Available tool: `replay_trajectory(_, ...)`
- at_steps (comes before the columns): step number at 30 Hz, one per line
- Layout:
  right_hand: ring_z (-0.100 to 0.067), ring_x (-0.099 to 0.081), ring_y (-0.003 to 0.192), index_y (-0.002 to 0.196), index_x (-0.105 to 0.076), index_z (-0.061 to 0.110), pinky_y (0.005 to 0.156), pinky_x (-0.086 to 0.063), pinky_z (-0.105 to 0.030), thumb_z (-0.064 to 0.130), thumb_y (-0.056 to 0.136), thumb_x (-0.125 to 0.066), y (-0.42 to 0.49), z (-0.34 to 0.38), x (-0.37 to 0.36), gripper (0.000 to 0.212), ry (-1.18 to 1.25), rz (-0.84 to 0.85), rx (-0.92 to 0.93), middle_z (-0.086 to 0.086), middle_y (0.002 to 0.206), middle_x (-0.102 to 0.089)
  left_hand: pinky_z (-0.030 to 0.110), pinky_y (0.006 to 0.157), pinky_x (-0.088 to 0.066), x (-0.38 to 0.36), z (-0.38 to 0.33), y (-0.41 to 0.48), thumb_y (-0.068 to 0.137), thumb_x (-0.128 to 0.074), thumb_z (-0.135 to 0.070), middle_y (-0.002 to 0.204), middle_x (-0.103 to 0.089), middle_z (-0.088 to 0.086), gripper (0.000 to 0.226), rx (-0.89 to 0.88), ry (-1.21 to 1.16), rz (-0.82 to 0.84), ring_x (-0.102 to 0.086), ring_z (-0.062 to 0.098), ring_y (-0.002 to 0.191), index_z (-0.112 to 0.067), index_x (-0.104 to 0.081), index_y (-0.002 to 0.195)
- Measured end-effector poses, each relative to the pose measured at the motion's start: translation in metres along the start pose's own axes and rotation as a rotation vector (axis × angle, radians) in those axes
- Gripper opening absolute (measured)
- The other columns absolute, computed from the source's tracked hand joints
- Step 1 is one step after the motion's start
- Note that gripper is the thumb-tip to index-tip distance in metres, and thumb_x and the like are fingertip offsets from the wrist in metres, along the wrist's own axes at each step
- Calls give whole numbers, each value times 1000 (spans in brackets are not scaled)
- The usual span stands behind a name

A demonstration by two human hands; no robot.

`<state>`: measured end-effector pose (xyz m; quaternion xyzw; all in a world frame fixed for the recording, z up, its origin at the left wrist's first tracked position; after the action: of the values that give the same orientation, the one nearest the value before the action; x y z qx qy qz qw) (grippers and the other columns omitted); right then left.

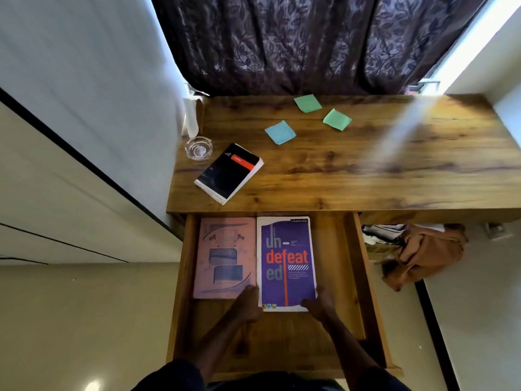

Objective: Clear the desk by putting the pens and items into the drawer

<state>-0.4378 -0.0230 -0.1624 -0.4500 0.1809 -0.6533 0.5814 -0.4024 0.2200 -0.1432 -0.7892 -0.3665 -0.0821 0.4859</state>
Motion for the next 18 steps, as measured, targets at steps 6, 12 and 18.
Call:
replay_trajectory(6, -16, -69, 104, 123, -59, 19, 86, -61, -46, 18, 74, -86, 2, -8, 4, 56, -61, 39, 82, 0, 118, -69, 29, 97, -53, -7, 6, 2, 88, -76, -36, 139, -54, 2, 57, -45, 109, -19, -52, 11, 126, -18, -49, 134)
replay_trajectory(12, -16, -66, 109, 128, -53, 26, 88, -60, -46, 32, 74, -84, 12, -18, 10, 62, -137, 87, 97, 5, 121, -65, 28, 98, -50, -11, 0, 5, 91, -72, -34, 143, -52, 4, 56, -41, 146, -19, -50, 13, 130, -15, -46, 138)
replay_trajectory(18, -14, -52, 110, 126, -55, 17, 83, -56, -35, 27, 78, -82, -26, 24, 8, 56, -112, -227, 304, -1, 121, -54, 25, 87, -55, -1, -5, 1, 92, -71, -33, 136, -60, 0, 46, -10, 118, -109, -58, 14, 123, -19, -53, 132)
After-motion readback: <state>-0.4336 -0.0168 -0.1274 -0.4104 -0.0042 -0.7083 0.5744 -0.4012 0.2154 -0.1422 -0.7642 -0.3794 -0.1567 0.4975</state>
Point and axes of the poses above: each hand's wrist, its own y-axis towards the middle knuckle, its own x-axis out of the back of the hand, z = x × y, the point moved 1 cm from there along y, towards the middle knuckle
